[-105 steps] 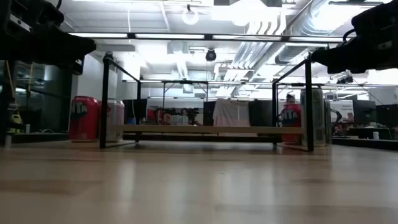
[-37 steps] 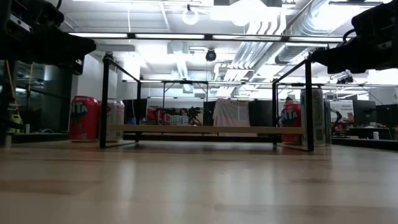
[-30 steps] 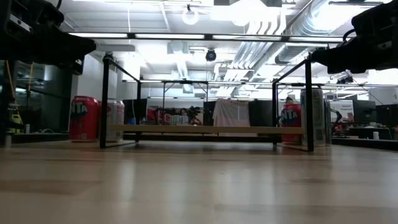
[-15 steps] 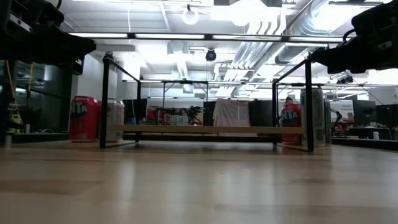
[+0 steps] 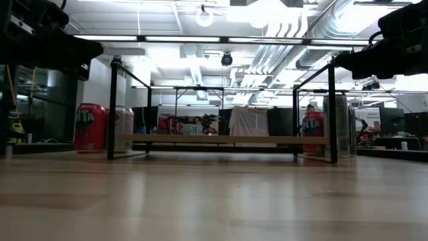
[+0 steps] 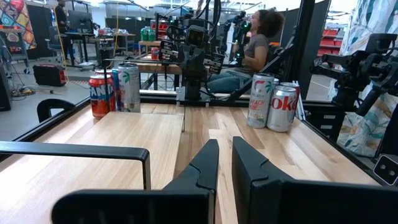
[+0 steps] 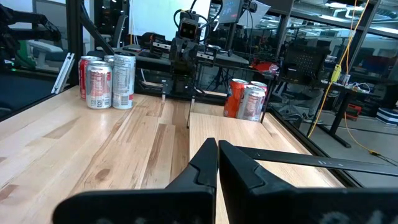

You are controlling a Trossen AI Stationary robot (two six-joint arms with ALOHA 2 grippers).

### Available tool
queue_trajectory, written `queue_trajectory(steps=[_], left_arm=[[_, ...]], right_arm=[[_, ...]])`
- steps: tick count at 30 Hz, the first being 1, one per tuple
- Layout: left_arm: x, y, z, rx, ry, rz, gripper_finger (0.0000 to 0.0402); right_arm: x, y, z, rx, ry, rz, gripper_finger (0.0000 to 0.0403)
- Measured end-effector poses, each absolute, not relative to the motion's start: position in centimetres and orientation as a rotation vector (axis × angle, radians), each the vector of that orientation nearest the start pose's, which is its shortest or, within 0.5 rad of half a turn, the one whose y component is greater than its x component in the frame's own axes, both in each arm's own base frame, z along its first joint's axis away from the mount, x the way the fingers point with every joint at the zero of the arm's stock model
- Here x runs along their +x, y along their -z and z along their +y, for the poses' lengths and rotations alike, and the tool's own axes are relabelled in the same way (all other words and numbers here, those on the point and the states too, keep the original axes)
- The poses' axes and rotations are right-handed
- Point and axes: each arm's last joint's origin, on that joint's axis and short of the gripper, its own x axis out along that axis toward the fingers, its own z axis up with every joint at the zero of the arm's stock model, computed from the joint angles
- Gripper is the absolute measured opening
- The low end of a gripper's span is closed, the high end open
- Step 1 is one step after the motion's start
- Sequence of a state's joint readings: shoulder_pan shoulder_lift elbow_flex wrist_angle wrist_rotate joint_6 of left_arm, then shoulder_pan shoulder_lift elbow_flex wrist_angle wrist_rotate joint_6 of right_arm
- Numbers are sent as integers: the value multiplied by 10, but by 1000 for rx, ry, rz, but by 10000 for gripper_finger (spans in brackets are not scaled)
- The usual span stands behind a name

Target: Place canned beverage on shelf

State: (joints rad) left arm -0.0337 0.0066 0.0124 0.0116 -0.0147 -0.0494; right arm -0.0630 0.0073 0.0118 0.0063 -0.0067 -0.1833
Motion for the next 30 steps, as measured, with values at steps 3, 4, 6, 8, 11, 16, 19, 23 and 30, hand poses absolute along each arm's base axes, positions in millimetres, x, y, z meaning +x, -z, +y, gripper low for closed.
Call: queue_trajectory(steps=[3,4,6,8,11,16,19,23,30], left_arm=[[97,-168,-3,-50,19,-17,3],[97,-168,-3,-50,20,-18,3],[97,-169,-3,-50,19,-24,3],[97,-169,-3,-50,19,-26,3],[97,-169,-3,-70,20,-29,3],[96,-180,-3,-301,43,-137,3],[95,-189,-3,-458,74,-225,3],[91,-201,-1,-537,64,-369,3],[80,-242,5,-626,-103,-530,36]], right_arm=[[97,-168,-6,-183,57,-6,0],[97,-168,-6,-183,57,-6,0],[97,-168,-6,-183,57,-6,0],[97,-168,-6,-184,57,-5,0],[97,-168,-6,-183,57,-6,0],[97,-168,-6,-184,57,-6,0],[97,-168,-6,-183,57,-6,0],[97,-168,-6,-183,56,-5,0],[97,-168,-6,-183,57,-6,0]])
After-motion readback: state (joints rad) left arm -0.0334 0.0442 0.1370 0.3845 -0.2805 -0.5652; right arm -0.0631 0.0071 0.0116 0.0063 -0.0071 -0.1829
